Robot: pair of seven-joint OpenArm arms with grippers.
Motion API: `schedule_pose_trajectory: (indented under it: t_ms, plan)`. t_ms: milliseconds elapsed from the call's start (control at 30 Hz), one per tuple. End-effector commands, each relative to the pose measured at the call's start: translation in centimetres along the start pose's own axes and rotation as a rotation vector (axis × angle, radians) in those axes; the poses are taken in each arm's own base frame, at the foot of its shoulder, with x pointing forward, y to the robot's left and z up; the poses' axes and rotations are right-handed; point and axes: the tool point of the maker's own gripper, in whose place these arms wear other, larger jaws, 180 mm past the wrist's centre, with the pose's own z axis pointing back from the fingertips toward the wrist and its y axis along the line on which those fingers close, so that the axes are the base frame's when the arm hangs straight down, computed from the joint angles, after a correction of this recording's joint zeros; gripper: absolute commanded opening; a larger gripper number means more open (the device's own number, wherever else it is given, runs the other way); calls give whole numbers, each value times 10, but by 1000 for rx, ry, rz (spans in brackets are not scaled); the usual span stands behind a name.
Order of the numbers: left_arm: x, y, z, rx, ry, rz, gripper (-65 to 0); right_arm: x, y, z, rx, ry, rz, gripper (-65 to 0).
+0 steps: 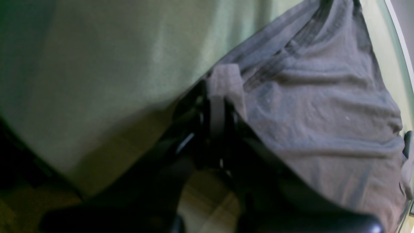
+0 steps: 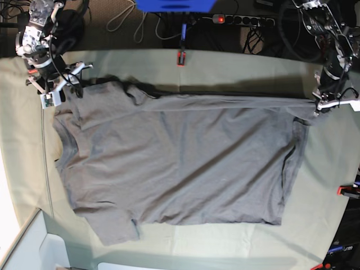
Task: Layout the t-shirt on the table in an organized manner, then fold the t-shirt properly
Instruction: 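Grasp the shirt side edge near the collar with the right gripper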
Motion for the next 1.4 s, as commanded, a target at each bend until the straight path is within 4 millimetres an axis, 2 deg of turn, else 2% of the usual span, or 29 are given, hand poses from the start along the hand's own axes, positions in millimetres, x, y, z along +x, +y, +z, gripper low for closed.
schedule_pose_trajectory:
  t_ms: [0,200,400,700,767,1000,1100,1267,1367]
  plan:
    - [15,-5,1,-16,-45,-11,-649,8,-3,1,-7,-36,-7,-341]
    - [15,-5,1,-16,-45,-11,-649,-9,3,-2,10,-1,-38,-344]
    - [15,-5,1,-16,-45,-11,-649,-16,13,-2,23,7,-64,-346]
    - [15,-5,1,-16,-45,-11,-649,-11,18,-5,29,-8,-78,-458]
    - [15,-5,1,-16,-45,-11,-649,-4,16,-8,24,-20,-74,-460]
    - [15,-5,1,-16,-46,-11,-649,0,13,-10,20,-25,-71,-460]
    - [16,-5,1,-16,-48,-11,-649,-1,14,-9,20,-24,-71,-445]
    - [16,-5,1,-16,-49,-11,-649,-3,13,-8,19,-19,-71,-355]
    - [16,-5,1,-16,-49,-11,-649,-3,13,-9,20,-20,-74,-330]
